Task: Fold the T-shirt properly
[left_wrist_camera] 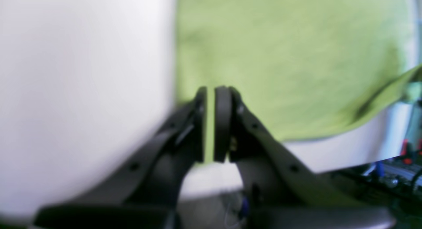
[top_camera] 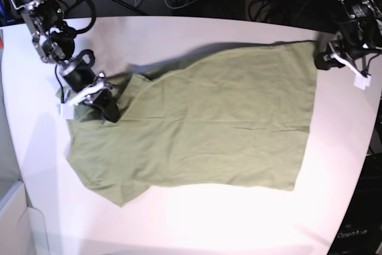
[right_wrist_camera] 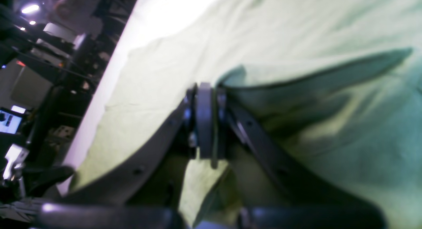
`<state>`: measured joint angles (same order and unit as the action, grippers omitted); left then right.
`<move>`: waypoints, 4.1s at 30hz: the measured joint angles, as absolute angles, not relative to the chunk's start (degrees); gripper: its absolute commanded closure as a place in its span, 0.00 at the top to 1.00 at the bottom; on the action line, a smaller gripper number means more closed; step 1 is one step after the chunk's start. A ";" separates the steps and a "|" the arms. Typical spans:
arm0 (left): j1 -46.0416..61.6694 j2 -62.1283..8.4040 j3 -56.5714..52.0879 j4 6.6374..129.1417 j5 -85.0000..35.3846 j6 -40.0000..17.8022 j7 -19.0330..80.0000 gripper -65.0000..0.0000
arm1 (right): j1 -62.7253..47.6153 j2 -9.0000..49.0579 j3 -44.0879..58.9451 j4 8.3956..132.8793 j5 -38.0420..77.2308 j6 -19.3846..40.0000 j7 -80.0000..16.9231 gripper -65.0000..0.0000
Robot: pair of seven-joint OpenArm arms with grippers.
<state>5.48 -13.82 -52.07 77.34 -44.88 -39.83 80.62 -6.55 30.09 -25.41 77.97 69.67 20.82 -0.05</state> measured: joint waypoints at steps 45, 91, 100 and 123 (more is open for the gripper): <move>9.52 -14.63 -47.83 71.94 -52.12 -40.71 77.36 0.58 | -6.72 29.95 -25.52 77.97 69.65 20.97 -0.05 0.02; -4.27 -9.67 -49.84 68.51 -45.65 -40.05 80.42 0.05 | -4.75 29.34 -25.50 77.19 69.65 21.04 -0.05 0.02; -7.55 -6.09 -50.15 68.34 -45.69 -40.03 80.49 0.05 | -2.81 29.17 -25.58 74.02 69.65 20.84 -0.25 0.02; -14.98 -2.02 -63.26 68.40 -47.55 -39.83 80.44 0.05 | 1.76 29.36 -25.63 68.62 69.65 20.95 -1.10 0.02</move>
<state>-14.98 -2.02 -63.26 68.40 -47.55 -39.83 80.44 1.76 29.36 -25.63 68.62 69.65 20.95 -1.10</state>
